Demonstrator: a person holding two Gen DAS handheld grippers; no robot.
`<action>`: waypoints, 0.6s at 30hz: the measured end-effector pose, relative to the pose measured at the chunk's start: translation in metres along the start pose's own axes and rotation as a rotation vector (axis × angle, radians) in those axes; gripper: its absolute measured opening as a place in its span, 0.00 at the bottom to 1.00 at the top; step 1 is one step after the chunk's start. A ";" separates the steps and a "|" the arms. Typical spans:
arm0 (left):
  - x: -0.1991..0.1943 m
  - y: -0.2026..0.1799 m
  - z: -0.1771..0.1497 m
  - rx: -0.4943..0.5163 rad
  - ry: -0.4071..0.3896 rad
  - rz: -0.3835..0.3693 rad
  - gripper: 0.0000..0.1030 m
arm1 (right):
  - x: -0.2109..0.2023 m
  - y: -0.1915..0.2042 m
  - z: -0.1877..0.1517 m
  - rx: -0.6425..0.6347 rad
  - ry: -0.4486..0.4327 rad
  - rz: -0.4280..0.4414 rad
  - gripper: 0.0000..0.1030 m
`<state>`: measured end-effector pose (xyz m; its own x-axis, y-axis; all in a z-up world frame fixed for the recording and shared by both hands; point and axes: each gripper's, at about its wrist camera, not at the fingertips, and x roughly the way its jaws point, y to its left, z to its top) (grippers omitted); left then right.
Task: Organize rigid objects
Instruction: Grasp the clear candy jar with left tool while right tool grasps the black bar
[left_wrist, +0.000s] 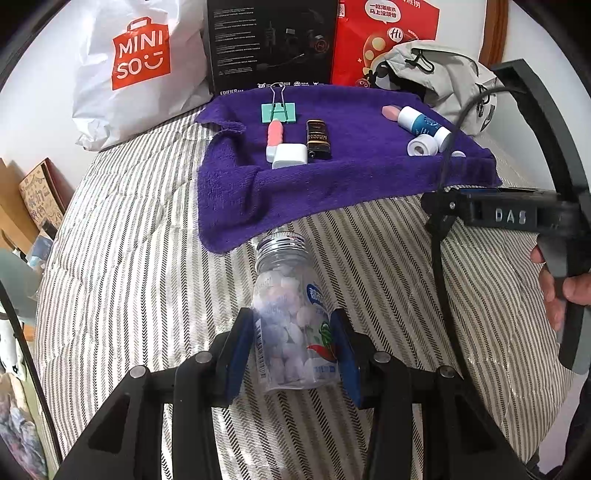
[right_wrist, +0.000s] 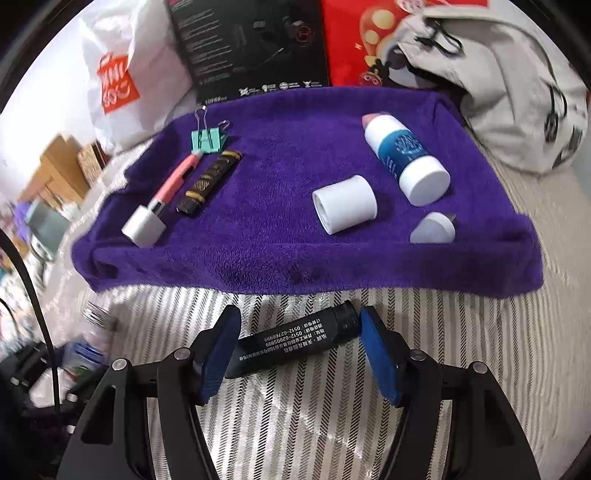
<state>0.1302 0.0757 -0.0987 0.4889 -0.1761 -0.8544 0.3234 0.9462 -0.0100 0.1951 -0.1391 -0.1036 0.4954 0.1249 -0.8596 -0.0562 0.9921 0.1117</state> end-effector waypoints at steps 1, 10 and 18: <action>0.000 0.001 0.000 -0.003 -0.001 -0.002 0.40 | 0.000 0.002 -0.001 -0.019 -0.005 -0.008 0.63; -0.001 -0.004 -0.001 0.002 -0.008 0.000 0.40 | -0.021 -0.025 -0.027 -0.115 0.029 -0.011 0.65; 0.004 -0.006 0.005 -0.004 -0.008 -0.009 0.40 | -0.030 -0.041 -0.037 -0.138 0.022 0.020 0.62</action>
<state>0.1342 0.0679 -0.0998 0.4921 -0.1868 -0.8502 0.3244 0.9457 -0.0200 0.1511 -0.1833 -0.1009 0.4743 0.1432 -0.8686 -0.1851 0.9808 0.0607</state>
